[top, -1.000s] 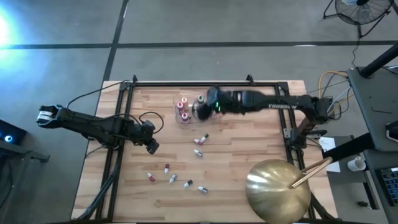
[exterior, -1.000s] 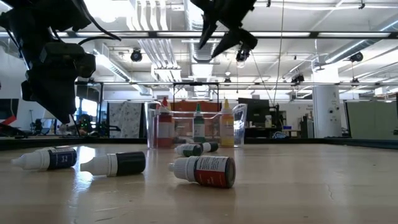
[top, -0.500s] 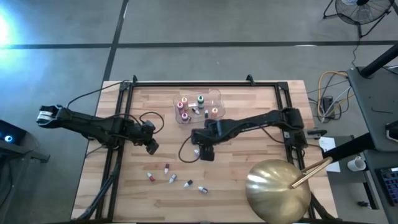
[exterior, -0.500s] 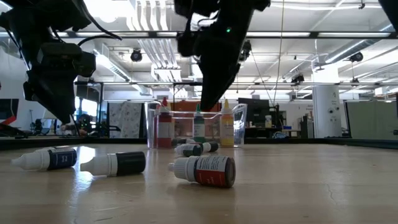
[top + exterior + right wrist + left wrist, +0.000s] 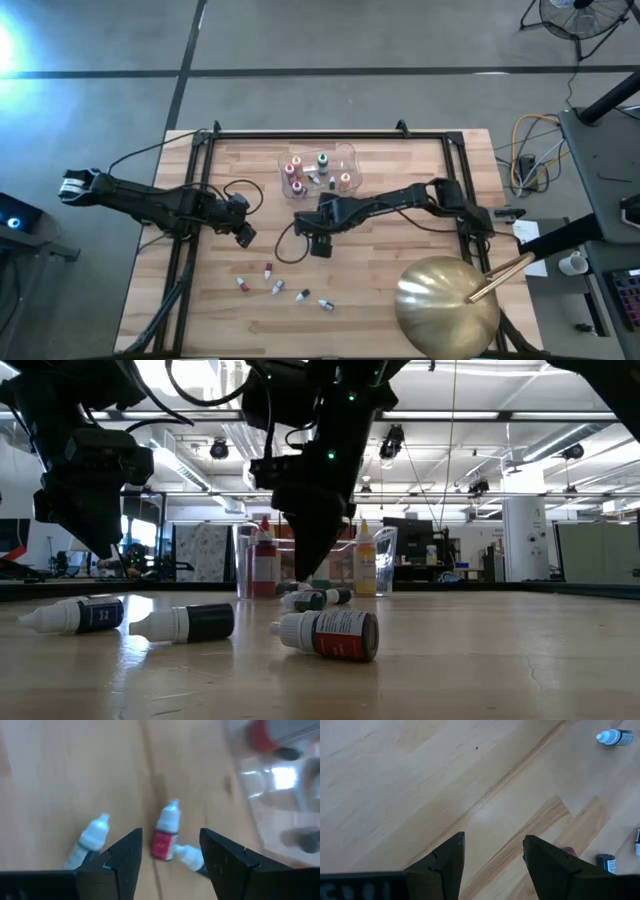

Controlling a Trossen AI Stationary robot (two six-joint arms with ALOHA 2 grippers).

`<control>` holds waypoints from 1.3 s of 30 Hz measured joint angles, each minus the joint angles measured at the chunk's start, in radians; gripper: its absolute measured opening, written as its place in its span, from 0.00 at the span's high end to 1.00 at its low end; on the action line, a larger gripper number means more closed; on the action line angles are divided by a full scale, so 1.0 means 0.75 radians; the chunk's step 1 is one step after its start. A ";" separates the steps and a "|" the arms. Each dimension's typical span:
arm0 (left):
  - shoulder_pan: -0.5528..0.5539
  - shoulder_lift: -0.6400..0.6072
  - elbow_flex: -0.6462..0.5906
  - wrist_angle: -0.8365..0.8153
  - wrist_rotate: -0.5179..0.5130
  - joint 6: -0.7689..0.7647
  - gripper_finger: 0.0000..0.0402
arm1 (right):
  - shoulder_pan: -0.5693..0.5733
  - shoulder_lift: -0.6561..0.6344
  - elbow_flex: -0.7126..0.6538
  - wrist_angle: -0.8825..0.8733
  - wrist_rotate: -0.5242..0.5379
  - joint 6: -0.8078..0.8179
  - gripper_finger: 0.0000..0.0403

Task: Pick & Place food coloring
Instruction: Put the top small green food coloring bottle in the bin

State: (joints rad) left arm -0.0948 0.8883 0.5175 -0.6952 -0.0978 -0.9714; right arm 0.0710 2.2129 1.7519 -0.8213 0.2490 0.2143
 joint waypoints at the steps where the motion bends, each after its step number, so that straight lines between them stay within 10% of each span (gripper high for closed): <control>1: 0.000 0.000 0.000 0.000 0.000 0.000 0.57 | -0.007 -0.007 0.000 0.007 0.003 0.023 0.53; 8: 0.000 0.000 0.000 0.000 0.000 0.000 0.57 | -0.058 -0.011 -0.010 -0.009 -0.093 0.078 0.55; 18: 0.000 0.000 -0.002 -0.001 0.000 0.011 0.57 | -0.048 -0.006 -0.016 -0.159 -0.088 -0.801 0.57; 39: -0.001 0.000 -0.043 0.006 0.000 -0.025 0.57 | -0.138 0.058 -0.033 -0.136 -0.143 -0.842 0.59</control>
State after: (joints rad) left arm -0.0952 0.8881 0.4850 -0.6907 -0.0978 -0.9901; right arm -0.0328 2.2562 1.7271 -0.9236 0.1417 -0.4175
